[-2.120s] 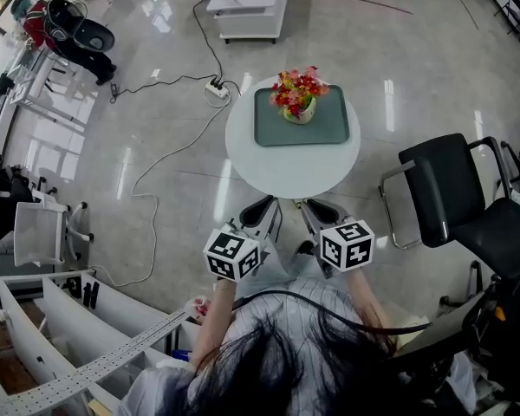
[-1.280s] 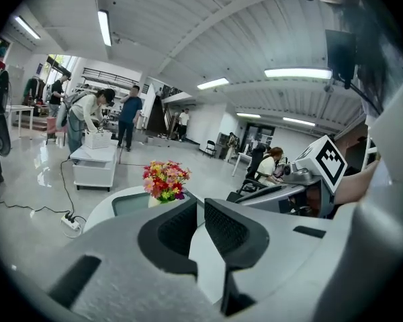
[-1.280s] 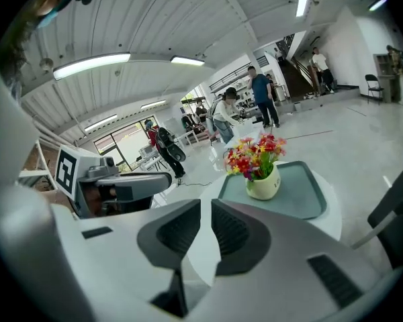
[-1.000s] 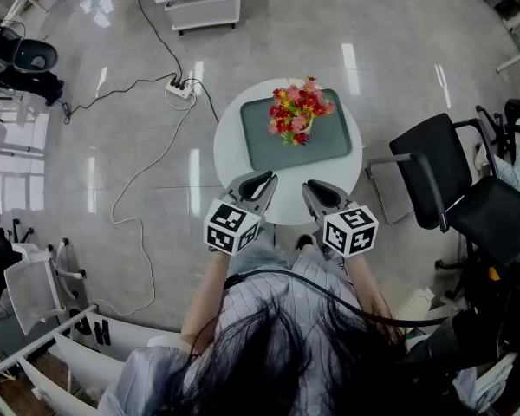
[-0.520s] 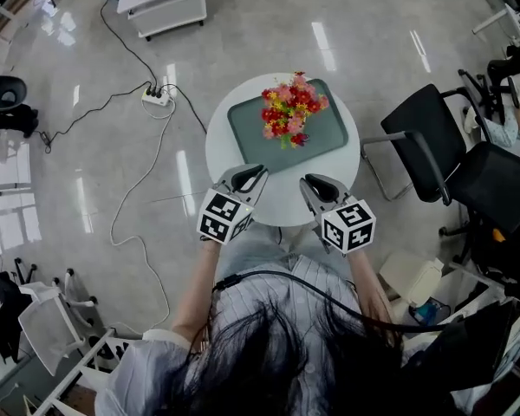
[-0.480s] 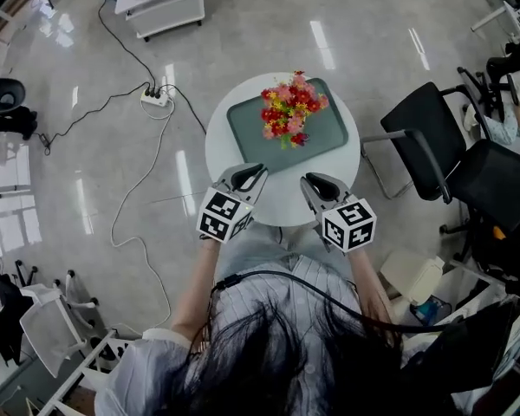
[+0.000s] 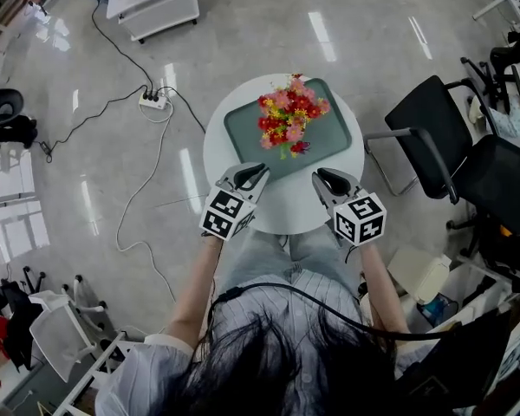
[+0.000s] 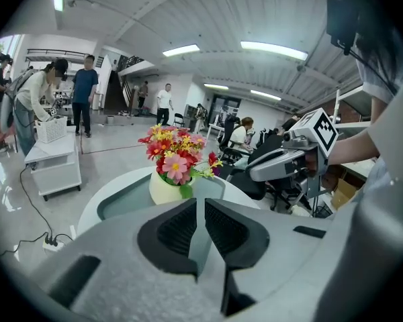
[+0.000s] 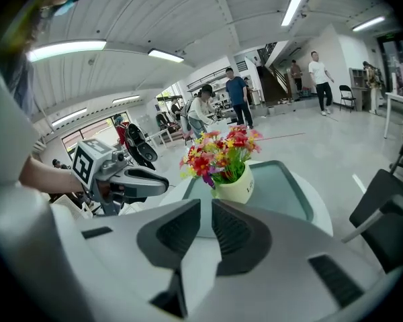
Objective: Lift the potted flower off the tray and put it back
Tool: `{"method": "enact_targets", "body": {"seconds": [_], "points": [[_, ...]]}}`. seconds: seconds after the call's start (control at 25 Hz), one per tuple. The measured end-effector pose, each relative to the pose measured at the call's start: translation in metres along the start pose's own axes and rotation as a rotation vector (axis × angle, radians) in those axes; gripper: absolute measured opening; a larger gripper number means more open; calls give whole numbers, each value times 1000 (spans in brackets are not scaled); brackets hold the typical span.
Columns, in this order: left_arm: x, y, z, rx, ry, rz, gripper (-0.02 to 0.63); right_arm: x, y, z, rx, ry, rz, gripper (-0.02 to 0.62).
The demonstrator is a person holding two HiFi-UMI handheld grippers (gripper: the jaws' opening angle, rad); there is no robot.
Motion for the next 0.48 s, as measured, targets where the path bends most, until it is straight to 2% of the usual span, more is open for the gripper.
{"method": "enact_targets", "body": {"seconds": [0.2,0.48], "points": [[-16,-10,3,-17,6,-38,21,22,-23,0,-44,64,-38,66],[-31,-35,14,-63,22,-65,23,47,-60,2,-98,100,-97,66]]}}
Point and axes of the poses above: the fingertips, and each gripper's own axes: y backward along the fingers, x to its right, z out of its underside, the point moved 10 cm from there along y, backward along the fingers, and after that the axes turned 6 degrees about -x, right-handed, at the moved point
